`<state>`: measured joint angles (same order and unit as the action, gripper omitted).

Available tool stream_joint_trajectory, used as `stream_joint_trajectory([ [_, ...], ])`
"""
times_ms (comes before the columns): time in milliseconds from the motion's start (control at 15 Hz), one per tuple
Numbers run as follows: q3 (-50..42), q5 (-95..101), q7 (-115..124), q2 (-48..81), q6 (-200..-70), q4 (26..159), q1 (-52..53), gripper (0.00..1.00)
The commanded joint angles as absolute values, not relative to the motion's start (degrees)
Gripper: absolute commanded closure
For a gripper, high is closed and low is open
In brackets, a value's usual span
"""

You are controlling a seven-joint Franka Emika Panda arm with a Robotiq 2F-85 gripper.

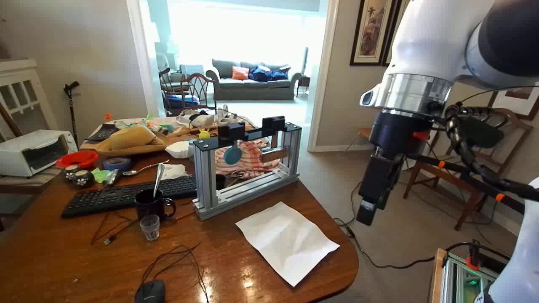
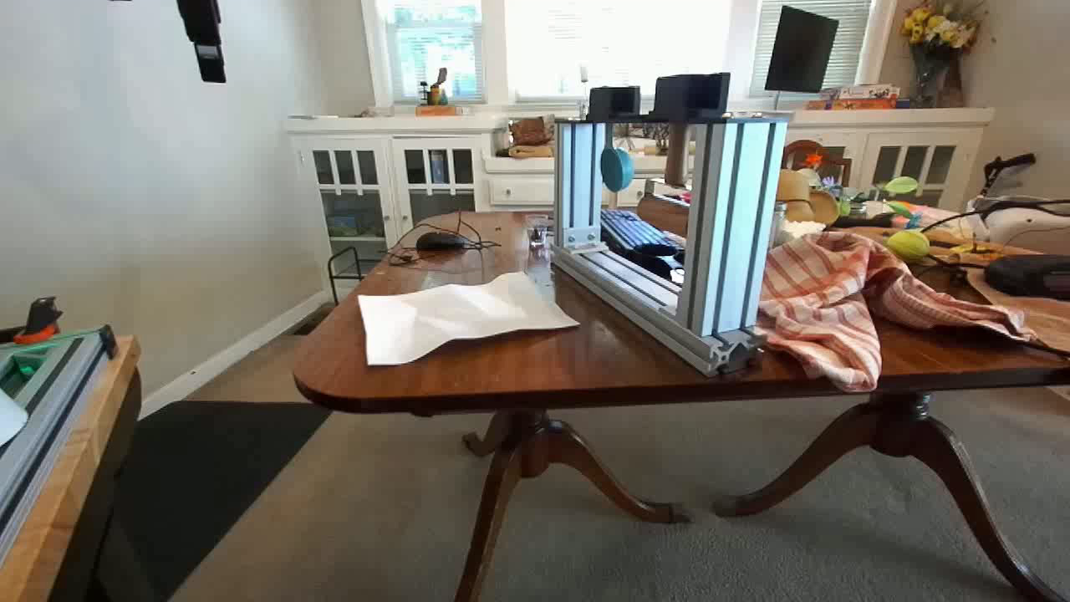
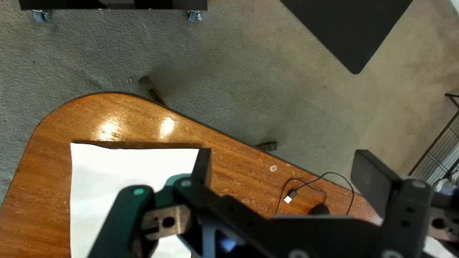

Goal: Put the white paper on the bottom of the grey object.

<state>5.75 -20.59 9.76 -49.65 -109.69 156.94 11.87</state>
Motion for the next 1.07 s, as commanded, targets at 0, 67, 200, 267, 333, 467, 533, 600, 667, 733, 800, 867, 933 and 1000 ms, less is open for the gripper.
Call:
stream_joint_trajectory([
  [0, 6.57, -21.24, 9.14, -49.7, -109.28, 156.77, 10.82, 0.0],
  [67, 6.57, -21.24, 9.14, -49.69, -109.28, 156.77, 10.82, 0.0],
  [200, 6.57, -21.24, 9.14, -49.7, -109.28, 156.77, 10.82, 0.0],
  [267, 6.57, -21.23, 9.14, -49.7, -109.28, 156.77, 10.82, 0.0],
  [333, 6.57, -21.24, 9.14, -49.7, -109.28, 156.77, 10.82, 0.0],
  [467, 6.57, -21.24, 9.14, -49.69, -109.28, 156.77, 10.82, 0.0],
  [533, 6.57, -21.24, 9.14, -49.7, -109.28, 156.77, 10.82, 0.0],
  [600, 6.57, -21.24, 9.14, -49.7, -109.28, 156.77, 10.82, 0.0],
  [667, 8.73, -19.57, 10.33, -50.02, -110.32, 157.23, 10.41, 0.0],
  [733, 12.04, -16.22, 11.51, -50.15, -111.37, 157.87, 9.78, 0.0],
  [800, 13.44, -15.13, 11.35, -49.53, -112.54, 158.59, 10.16, 0.0],
  [867, 15.5, -13.44, 12.17, -47.09, -113.04, 157.01, 10.1, 0.0],
  [933, 17.39, -11.59, 12.71, -46.28, -113.95, 157.19, 10.0, 0.0],
  [1000, 19.6, -9.54, 13.46, -44.68, -115.44, 157.23, 9.9, 0.0],
])
